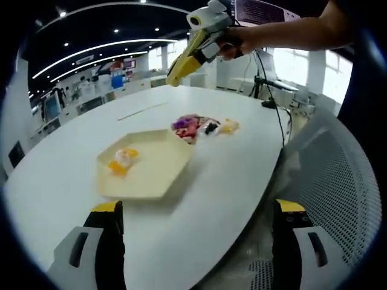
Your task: Place the target food into the container with the food tongs after gripping and lifting it, then release it inside without dropping or visibly crushing the food.
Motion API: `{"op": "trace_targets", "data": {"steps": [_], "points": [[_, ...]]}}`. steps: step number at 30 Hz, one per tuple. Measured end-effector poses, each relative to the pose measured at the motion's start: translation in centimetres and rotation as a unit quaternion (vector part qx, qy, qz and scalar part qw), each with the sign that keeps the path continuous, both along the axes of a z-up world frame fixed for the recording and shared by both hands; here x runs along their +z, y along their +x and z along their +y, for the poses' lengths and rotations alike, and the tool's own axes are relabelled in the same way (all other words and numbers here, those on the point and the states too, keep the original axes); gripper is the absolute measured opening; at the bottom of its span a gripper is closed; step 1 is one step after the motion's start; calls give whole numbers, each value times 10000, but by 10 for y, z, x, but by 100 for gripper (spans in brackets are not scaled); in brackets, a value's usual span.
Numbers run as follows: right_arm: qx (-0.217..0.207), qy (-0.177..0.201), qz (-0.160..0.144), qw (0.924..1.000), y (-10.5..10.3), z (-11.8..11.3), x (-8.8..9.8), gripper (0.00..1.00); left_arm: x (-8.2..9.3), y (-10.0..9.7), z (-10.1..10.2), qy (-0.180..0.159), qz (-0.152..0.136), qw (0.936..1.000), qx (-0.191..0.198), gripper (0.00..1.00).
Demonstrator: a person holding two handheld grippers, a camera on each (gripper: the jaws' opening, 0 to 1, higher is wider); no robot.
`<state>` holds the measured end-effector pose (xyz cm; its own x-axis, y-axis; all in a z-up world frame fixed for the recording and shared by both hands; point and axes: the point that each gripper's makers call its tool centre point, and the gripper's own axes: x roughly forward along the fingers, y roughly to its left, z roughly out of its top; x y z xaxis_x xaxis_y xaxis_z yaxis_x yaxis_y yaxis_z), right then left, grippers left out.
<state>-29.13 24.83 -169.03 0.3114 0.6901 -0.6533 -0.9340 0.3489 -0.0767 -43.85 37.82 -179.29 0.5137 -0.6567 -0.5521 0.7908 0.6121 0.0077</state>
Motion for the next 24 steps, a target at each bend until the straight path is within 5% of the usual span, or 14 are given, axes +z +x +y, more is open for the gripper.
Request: {"op": "trace_targets", "data": {"steps": [24], "points": [[-238, -177, -27, 9996, -23, -93, -29, 26, -2, 1, 1, 49, 28, 10000, 40, 99]]}}
